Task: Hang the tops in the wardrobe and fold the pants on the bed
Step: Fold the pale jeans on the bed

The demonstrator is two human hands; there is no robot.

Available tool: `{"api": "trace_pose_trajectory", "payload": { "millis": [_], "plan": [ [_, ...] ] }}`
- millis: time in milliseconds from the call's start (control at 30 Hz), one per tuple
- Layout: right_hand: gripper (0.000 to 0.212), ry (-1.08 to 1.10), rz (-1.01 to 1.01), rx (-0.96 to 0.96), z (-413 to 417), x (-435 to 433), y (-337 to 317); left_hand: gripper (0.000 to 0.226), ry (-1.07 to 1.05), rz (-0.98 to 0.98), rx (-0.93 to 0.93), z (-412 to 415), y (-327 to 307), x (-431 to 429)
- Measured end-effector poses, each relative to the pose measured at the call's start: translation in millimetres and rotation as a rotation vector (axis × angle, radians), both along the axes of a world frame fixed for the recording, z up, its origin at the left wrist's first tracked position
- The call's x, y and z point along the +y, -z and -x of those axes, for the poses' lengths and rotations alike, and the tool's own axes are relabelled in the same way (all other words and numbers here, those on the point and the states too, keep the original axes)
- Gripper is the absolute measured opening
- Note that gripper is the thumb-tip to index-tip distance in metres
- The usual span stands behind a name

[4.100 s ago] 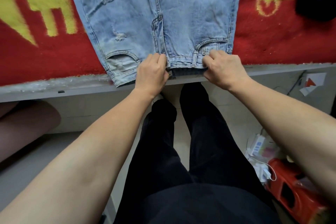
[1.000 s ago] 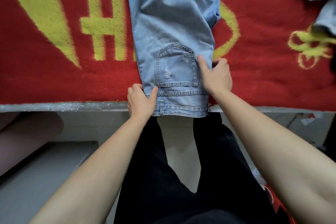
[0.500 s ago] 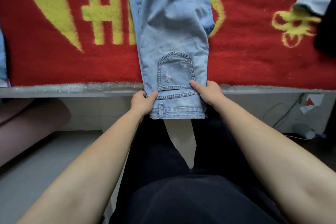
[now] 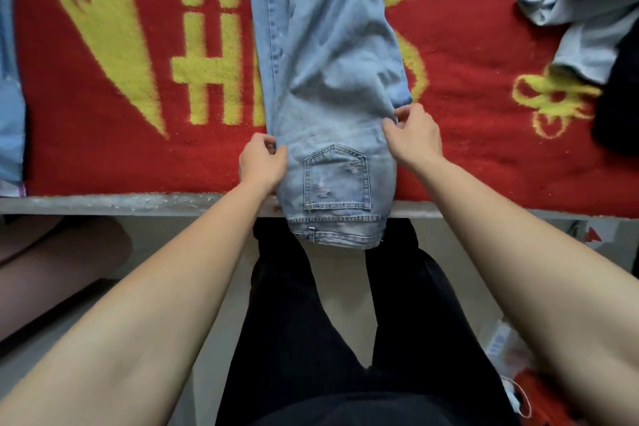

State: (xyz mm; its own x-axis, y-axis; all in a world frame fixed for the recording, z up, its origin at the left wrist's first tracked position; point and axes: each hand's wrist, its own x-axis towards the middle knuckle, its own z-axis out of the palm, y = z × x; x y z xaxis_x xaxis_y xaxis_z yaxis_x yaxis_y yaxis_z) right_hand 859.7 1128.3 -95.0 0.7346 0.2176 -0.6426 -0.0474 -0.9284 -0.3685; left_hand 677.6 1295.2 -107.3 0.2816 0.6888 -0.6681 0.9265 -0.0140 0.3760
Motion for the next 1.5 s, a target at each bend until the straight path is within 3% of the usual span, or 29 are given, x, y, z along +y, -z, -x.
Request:
{"api": "trace_pose_trajectory", "payload": {
  "millis": [200,333,533,667,767,833,900,967,1033,1100,1167,1267,1400,1500],
  "plan": [
    [0.035,-0.057,-0.149,-0.094,-62,83,10,0.044,-0.014,-0.072,-0.182,-70,18,56],
    [0.033,-0.08,-0.228,-0.127,-92,135,24,0.051,-0.055,-0.018,-0.245,-109,30,81],
    [0.03,0.034,-0.409,-0.142,-135,208,44,0.018,-0.02,0.056,-0.355,-139,46,104],
    [0.024,0.144,-0.426,-0.11,-159,250,54,0.024,-0.136,0.248,-0.446,-141,45,110],
    [0.05,0.32,-0.421,0.03,-169,269,58,0.024,-0.2,0.328,-0.512,-146,44,114],
    [0.039,0.369,-0.382,0.028,-179,277,59,0.018,-0.198,0.336,-0.501,-149,44,120],
    [0.022,0.35,-0.332,-0.076,-190,280,60,0.01,-0.201,0.359,-0.479,-151,44,125],
    [0.007,0.277,-0.345,-0.3,-193,286,52,0.008,-0.242,0.363,-0.497,-151,42,129],
    [0.019,0.119,-0.384,-0.491,-193,300,44,0.01,-0.294,0.325,-0.555,-150,41,135],
    [0.034,-0.186,-0.286,-0.56,-184,322,33,0.012,-0.303,0.259,-0.58,-146,41,143],
    [0.026,-0.412,-0.264,-0.487,-172,340,30,0.015,-0.303,0.184,-0.557,-140,47,150],
    [0.02,-0.437,-0.399,-0.481,-164,354,53,0.015,-0.336,0.12,-0.513,-132,59,156],
    [0.017,-0.591,-0.518,-0.13,-160,353,82,0.016,-0.306,0.113,-0.479,-130,71,158],
    [0.007,-0.397,-0.572,-0.033,-159,362,80,0.015,-0.327,0.178,-0.486,-127,72,162]
  ]
}}
